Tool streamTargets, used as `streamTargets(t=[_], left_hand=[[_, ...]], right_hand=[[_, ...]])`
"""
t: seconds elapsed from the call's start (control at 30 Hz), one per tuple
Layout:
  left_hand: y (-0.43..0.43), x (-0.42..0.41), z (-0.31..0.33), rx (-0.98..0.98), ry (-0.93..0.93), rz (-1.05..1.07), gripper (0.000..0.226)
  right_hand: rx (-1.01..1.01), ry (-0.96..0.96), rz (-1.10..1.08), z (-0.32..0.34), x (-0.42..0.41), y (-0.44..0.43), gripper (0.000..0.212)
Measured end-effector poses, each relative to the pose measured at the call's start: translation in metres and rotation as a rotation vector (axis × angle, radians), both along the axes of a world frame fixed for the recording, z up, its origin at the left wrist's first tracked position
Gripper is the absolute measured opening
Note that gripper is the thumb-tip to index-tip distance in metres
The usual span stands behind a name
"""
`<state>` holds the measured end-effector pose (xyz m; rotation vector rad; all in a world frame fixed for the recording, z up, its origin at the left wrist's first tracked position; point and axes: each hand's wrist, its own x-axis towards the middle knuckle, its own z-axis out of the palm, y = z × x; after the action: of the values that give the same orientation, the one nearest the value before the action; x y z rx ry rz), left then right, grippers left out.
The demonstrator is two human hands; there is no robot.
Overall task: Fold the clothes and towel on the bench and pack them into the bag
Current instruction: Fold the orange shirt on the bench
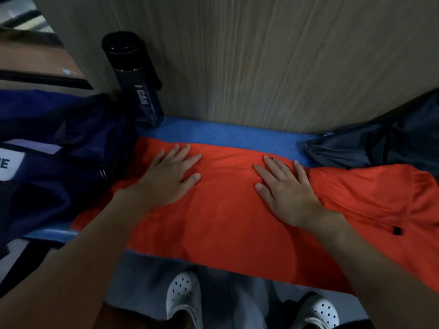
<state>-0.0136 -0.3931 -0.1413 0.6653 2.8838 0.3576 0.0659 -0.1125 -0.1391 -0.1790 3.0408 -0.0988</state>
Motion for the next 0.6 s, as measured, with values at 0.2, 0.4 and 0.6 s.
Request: streamTargets(t=[0.2, 0.4, 0.6], left_hand=[[0.011, 0.020, 0.012, 0.046, 0.177, 0.009, 0.069], [0.009, 0.035, -0.004, -0.151, 0.105, -0.035, 0.076], [0.011, 0.028, -0.003, -0.177, 0.084, -0.013, 0.085]], right_hand=[[-0.028, 0.223, 0.040, 0.009, 0.016, -0.010, 0.060], [0.022, 0.044, 0.070, -0.004, 0.033, -0.012, 0.071], [0.007, 0.028, 0.049, 0.001, 0.052, -0.017, 0.070]])
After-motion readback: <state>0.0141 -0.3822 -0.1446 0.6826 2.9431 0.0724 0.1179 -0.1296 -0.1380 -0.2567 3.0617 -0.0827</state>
